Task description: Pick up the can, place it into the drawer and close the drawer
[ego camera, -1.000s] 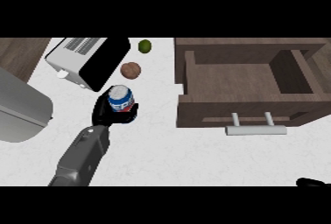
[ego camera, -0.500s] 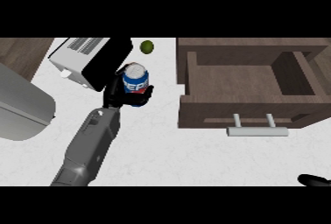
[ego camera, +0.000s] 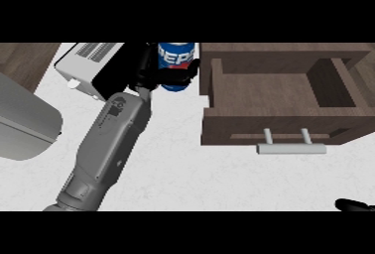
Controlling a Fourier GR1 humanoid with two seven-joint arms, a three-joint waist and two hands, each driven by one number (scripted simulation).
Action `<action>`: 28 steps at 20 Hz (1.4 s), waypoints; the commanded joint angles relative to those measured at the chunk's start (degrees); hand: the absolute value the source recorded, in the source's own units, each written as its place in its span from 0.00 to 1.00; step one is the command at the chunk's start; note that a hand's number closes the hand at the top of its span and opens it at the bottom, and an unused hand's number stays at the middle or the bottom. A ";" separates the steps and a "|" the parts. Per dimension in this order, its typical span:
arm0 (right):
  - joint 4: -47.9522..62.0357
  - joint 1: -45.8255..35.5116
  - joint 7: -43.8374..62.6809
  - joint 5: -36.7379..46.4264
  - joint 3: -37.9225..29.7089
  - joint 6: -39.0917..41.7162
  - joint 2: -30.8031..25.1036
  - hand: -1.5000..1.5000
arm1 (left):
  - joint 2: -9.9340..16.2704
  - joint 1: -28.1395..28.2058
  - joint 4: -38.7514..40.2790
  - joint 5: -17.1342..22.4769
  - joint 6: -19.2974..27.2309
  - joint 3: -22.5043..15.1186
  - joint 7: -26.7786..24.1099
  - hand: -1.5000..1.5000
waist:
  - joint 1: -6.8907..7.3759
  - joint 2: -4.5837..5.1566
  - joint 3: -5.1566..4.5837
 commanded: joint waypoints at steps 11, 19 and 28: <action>-0.65 -3.50 4.45 -1.17 -0.91 -1.21 -1.58 0.00 | -0.04 -19.54 2.68 2.01 10.62 -7.23 15.30 1.00 | -1.22 0.49 0.00; -0.08 -2.36 0.91 -0.62 0.14 -0.54 -0.04 0.00 | -0.04 -32.29 13.73 5.21 13.36 -7.66 16.04 1.00 | -2.17 0.75 0.05; 1.23 -5.97 2.61 -0.62 1.07 -0.55 -1.60 0.00 | -0.04 -40.19 23.63 12.32 18.80 -14.44 14.89 1.00 | -4.94 1.35 0.15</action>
